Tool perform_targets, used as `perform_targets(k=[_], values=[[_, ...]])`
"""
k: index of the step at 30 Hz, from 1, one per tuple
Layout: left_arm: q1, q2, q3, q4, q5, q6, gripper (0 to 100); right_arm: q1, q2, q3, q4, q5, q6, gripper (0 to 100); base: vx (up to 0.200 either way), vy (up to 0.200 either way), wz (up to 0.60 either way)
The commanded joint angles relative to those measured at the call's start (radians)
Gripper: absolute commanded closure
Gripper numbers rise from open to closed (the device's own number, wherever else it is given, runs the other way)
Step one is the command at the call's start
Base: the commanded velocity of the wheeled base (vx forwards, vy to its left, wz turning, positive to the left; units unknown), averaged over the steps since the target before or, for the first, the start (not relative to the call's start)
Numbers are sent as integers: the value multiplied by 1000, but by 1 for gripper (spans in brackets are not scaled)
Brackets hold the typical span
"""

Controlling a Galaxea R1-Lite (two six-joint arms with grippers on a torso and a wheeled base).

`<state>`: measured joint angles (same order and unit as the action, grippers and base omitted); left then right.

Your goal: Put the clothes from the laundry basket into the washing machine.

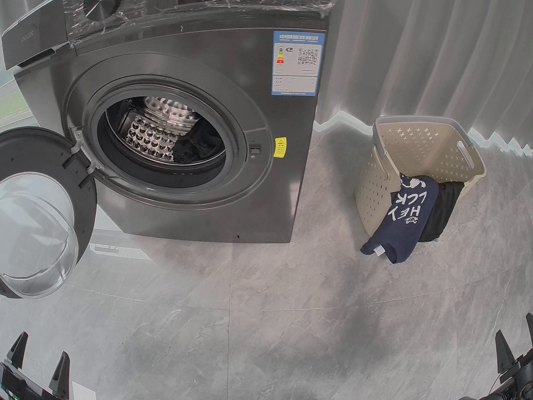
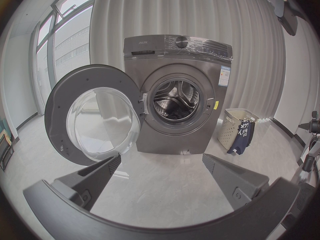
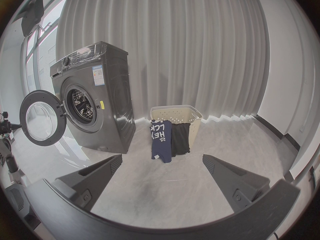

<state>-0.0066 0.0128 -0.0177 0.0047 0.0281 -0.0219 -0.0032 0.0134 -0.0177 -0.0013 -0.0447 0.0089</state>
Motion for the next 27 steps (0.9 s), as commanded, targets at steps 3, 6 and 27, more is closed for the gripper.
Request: perform_targets(k=[3,6,27], values=[[0,-13,18,0,-7,2,0,0,-13,18,0,0,-1,0,0,-200,0],[0,-13,18,0,-7,2,0,0,-13,18,0,0,0,0,0,-200,0],[0,-13,18,0,-5,4,0,0,-13,18,0,0,0,0,0,-190,0]])
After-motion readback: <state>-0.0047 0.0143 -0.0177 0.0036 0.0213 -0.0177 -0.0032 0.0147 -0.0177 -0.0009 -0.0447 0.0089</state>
